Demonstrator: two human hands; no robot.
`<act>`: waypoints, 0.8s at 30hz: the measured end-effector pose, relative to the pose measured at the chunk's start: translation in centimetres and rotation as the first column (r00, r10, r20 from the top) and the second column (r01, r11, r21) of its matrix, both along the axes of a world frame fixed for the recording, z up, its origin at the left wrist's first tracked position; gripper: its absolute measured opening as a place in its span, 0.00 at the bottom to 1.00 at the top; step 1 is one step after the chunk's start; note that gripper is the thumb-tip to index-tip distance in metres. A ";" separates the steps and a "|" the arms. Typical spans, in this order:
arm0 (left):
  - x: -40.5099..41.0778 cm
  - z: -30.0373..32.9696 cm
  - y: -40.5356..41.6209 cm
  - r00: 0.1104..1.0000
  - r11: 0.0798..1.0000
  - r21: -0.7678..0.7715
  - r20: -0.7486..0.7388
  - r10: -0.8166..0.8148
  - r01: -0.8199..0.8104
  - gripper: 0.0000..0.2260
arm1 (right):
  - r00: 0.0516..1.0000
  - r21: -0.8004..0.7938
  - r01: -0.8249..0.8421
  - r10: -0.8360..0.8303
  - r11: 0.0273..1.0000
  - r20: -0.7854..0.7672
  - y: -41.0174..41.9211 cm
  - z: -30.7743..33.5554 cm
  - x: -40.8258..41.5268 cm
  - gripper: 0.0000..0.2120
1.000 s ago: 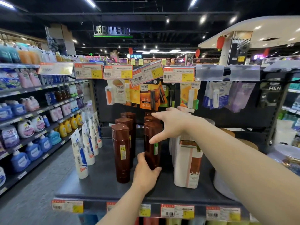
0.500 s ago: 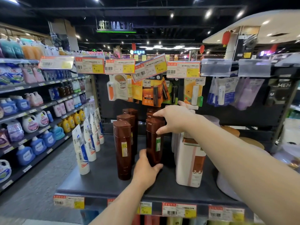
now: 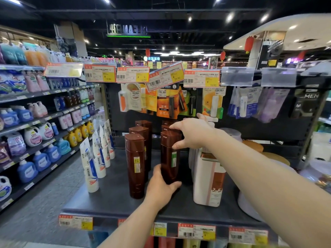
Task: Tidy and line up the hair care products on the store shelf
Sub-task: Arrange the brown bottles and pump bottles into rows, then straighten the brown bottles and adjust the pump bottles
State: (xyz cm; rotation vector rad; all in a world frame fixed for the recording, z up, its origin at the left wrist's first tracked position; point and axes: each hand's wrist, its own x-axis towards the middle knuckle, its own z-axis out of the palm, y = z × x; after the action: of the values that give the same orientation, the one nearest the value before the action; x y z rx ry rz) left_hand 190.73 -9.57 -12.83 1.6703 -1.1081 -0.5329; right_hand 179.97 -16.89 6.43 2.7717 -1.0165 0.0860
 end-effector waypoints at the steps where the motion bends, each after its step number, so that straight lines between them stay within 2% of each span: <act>1: 0.0 0.1 0.1 1.000 1.000 -0.013 -0.006 0.001 -0.001 0.37 | 1.000 -0.002 -0.002 0.002 1.000 0.000 0.0 0.0 0.0 0.35; 5: -0.1 0.8 0.8 1.000 0.997 -0.068 -0.017 0.026 -0.028 0.37 | 0.999 -0.010 0.000 0.000 1.000 0.033 0.1 -0.2 -0.3 0.36; 11: -0.7 3.3 3.2 0.997 0.977 -0.200 0.022 0.079 -0.073 0.38 | 0.977 -0.021 -0.041 0.045 0.999 0.208 1.4 0.0 -2.5 0.35; 16: -3.0 5.5 5.2 0.981 0.888 -0.436 0.050 0.188 -0.148 0.30 | 0.926 0.019 -0.043 0.033 0.999 0.376 3.4 -0.2 -7.0 0.35; 20: -7.1 9.1 5.0 1.000 0.827 -0.563 0.010 0.005 0.001 0.24 | 0.848 0.067 -0.041 -0.001 0.997 0.529 4.3 -0.9 -11.1 0.31; 24: -12.3 10.2 3.4 0.980 0.774 -0.609 0.023 -0.200 0.172 0.21 | 0.829 0.101 0.042 -0.092 0.994 0.552 3.7 -1.4 -16.2 0.32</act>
State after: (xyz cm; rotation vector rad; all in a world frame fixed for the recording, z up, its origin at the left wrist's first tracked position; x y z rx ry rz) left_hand 178.39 -6.21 -2.62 0.9821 -1.2560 -0.2808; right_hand 163.73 -13.16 5.06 2.8407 -1.2599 0.9124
